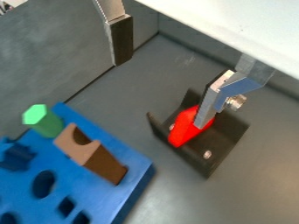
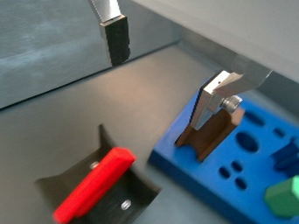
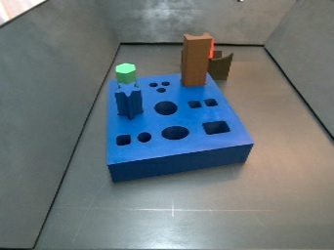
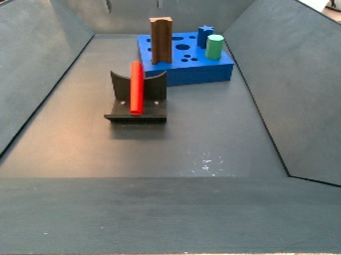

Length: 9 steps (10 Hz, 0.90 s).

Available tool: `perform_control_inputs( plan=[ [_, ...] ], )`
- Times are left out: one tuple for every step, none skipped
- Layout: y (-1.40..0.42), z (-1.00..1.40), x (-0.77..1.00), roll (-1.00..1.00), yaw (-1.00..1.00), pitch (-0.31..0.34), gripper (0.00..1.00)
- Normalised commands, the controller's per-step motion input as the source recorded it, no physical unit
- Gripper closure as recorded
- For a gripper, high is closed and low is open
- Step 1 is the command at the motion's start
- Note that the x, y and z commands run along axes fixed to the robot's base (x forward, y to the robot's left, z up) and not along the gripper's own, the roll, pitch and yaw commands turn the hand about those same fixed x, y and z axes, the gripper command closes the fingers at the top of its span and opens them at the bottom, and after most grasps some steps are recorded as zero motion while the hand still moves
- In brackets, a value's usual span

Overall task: Pick up the square-circle object. Move up. Place the square-circle object on the fixture. Regrasp the square-circle object. Move to above the board. Insert the square-circle object.
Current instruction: Regrasp the square-circle object.

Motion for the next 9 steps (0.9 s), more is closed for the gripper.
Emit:
perform_control_inputs(
  plan=[
    [-0.02, 0.00, -0.01, 1.00, 0.00, 0.019, 0.00],
    [-0.02, 0.00, -0.01, 1.00, 0.00, 0.019, 0.00],
    [-0.02, 0.00, -0.01, 1.00, 0.00, 0.020, 0.00],
    [-0.02, 0.01, 0.00, 1.00, 0.01, 0.026, 0.00],
    [-0.02, 0.01, 0.01, 1.00, 0.01, 0.031, 0.00],
    [-0.02, 0.00, 0.03, 1.00, 0.01, 0.039, 0.00],
    [-0.02, -0.01, 0.04, 1.00, 0.02, 0.044, 0.00],
    [-0.03, -0.02, 0.06, 1.00, 0.02, 0.060, 0.00],
    [-0.03, -0.02, 0.07, 1.00, 0.03, 0.067, 0.00]
  ],
)
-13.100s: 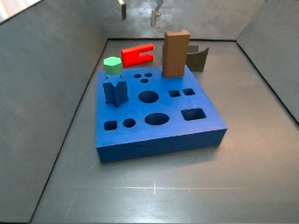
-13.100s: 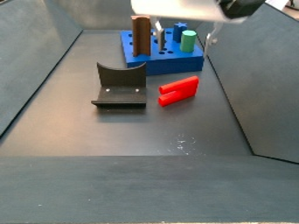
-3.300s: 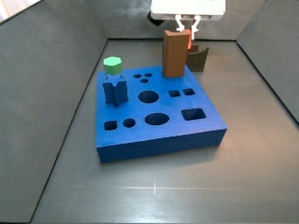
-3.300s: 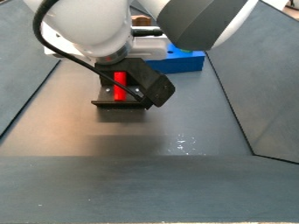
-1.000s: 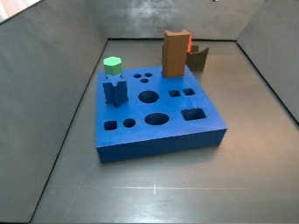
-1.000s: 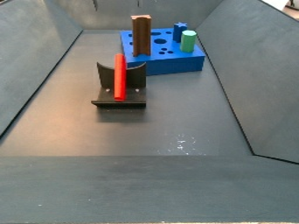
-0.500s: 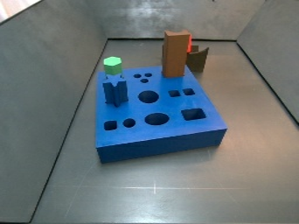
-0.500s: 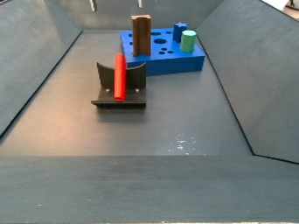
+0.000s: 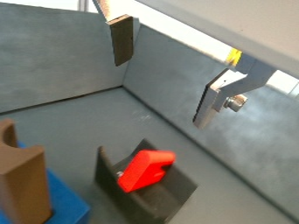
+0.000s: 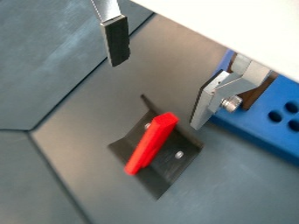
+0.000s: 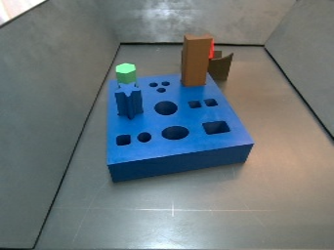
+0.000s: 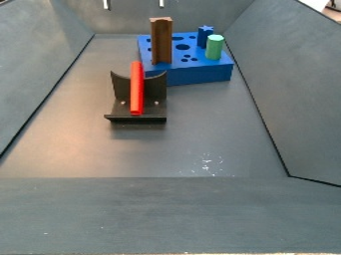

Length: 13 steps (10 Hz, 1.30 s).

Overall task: Pick up the square-circle object. Move up. Place the square-circle object on the fixture. Regrasp the square-circle object. Move to above the board. Insert the square-circle object.
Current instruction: Regrasp the square-circle object.

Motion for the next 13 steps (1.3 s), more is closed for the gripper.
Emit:
perform_control_inputs(
  plan=[
    [-0.03, -0.02, 0.08, 1.00, 0.04, 0.088, 0.00],
    [-0.03, -0.03, 0.10, 1.00, 0.05, 0.113, 0.00],
    [-0.04, -0.03, 0.11, 1.00, 0.06, 0.137, 0.00],
    [-0.04, -0.03, 0.12, 1.00, 0.08, 0.163, 0.00],
    [-0.04, -0.02, 0.13, 1.00, 0.12, 0.199, 0.00],
    [-0.05, -0.03, 0.14, 1.00, 0.16, 0.227, 0.00],
    [-0.05, -0.03, 0.15, 0.79, 0.19, 0.212, 0.00],
    [-0.05, -0.03, 0.16, 0.62, 0.22, 0.185, 0.00],
    [-0.05, -0.03, 0.17, 0.44, 0.23, 0.156, 0.00],
    [-0.04, -0.02, 0.18, 0.26, 0.24, 0.113, 0.00],
    [-0.04, -0.02, 0.17, 0.19, 0.24, 0.080, 0.00],
    [-0.05, -0.02, 0.14, 0.17, 0.23, 0.039, 0.00],
    [-0.05, -0.03, 0.12, 0.17, 0.21, 0.026, 0.00]
  ],
)
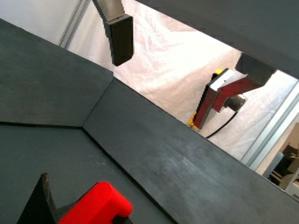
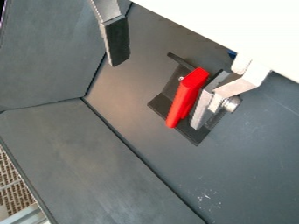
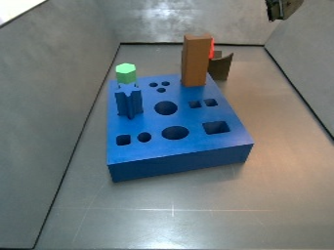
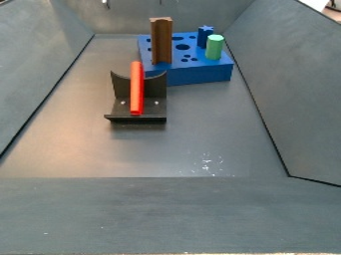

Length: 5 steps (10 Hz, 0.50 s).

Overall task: Pick up the square-circle object. Move up. Place the square-circle object on the fixture. Regrasp the square-circle object. Move to above the board. Insert the square-circle object.
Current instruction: Regrasp the square-circle object.

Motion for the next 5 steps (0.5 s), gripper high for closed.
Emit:
perform_control_inputs(
  plan=[
    [0.07, -1.00, 0.05, 0.15, 0.28, 0.007, 0.00],
    [0.07, -1.00, 0.05, 0.15, 0.25, -0.009, 0.00],
    [0.06, -1.00, 0.06, 0.15, 0.21, -0.044, 0.00],
    [0.05, -1.00, 0.07, 0.14, 0.17, -0.067, 0.00],
    [0.04, -1.00, 0.08, 0.12, 0.12, -0.087, 0.00]
  ],
)
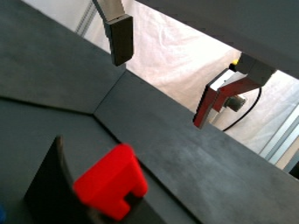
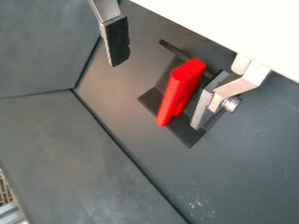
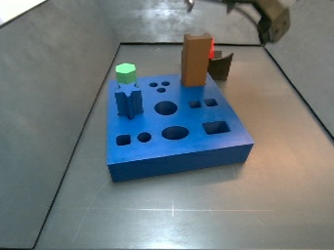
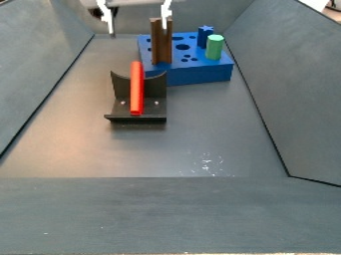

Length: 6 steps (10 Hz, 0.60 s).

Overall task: Pick up the square-circle object. Move up. Place the square-circle object on the fixture. Regrasp the square-circle object. Move to above the board. Insert the square-circle object.
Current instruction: Regrasp the square-circle object.

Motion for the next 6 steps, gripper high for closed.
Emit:
perform_control_inputs(
  plan=[
    [0.04, -1.00, 0.09, 0.10, 0.08, -0.092, 0.00],
    [0.03, -1.00, 0.10, 0.09, 0.05, -0.088, 0.00],
    [0.03, -1.00, 0.11, 0.08, 0.03, -0.084, 0.00],
    [0.02, -1.00, 0.11, 0.07, 0.01, -0.073, 0.00],
    [0.02, -1.00, 0.12, 0.06, -0.01, -0.056, 0.00],
    [0.02, -0.98, 0.13, 0.06, -0.01, -0.039, 0.00]
  ],
)
